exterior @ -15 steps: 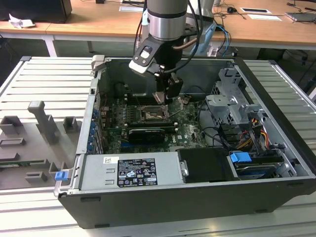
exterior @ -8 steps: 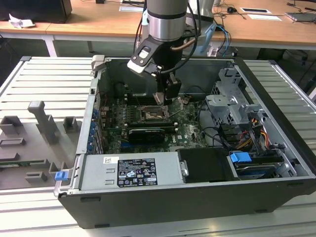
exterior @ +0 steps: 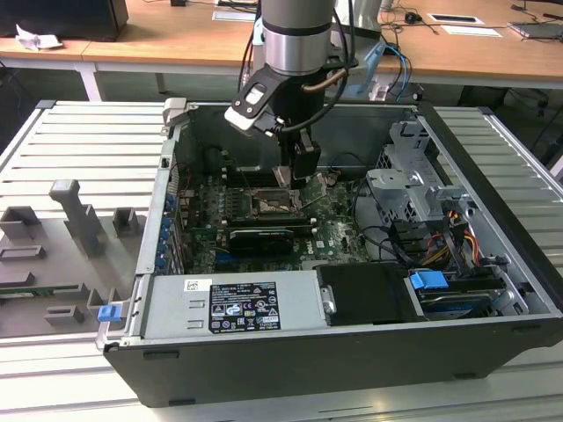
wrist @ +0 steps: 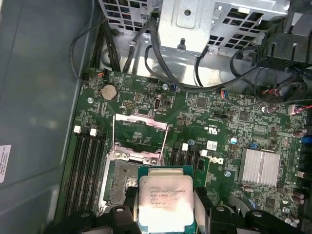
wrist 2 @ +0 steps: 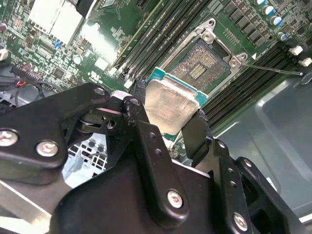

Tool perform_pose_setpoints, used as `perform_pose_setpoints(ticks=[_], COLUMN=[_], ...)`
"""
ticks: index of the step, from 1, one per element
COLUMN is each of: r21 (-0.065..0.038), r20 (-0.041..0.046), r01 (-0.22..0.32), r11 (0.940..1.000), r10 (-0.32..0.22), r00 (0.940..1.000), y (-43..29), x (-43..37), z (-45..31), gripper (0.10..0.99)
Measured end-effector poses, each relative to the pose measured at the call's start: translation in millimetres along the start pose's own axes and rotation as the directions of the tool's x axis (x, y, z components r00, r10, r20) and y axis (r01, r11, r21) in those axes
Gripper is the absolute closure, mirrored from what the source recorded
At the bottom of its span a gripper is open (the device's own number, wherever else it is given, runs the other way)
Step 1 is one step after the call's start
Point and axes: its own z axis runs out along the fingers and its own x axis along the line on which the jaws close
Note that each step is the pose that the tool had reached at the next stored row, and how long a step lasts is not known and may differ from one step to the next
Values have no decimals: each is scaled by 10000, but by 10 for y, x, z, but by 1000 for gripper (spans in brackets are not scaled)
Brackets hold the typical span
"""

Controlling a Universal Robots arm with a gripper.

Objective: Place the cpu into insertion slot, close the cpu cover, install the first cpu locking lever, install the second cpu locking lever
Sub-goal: 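Place the cpu into insertion slot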

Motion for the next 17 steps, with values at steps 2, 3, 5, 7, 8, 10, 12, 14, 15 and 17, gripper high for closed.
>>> perform_pose_setpoints(ticks=[2, 3, 5, 7, 8, 10, 12, 14, 15, 17], r21=[-1, 0, 0, -2, -2, -1, -3, -7, -8, -10], r20=[6, 8, 14, 22, 27, 47, 79, 121, 130, 139], r01=[-82, -110, -199, -317, -393, -641, -1065, -1616, -1713, -1835], r11=[10000, 9999, 9998, 9995, 9992, 9979, 9943, 9869, 9852, 9830], r10=[82, 110, 199, 317, 393, 641, 1065, 1616, 1713, 1835], r00=[10000, 9999, 9998, 9995, 9992, 9979, 9943, 9868, 9851, 9829], y=[-3, -4, -6, -10, -10, -12, -14, -17, -20, -42], x=[1, 1, 1, 2, 2, 2, 2, 2, 3, 6], z=[2, 2, 5, 10, 17, 28, 45, 75, 85, 105], gripper=[545, 545, 545, 545, 545, 545, 545, 545, 545, 545])
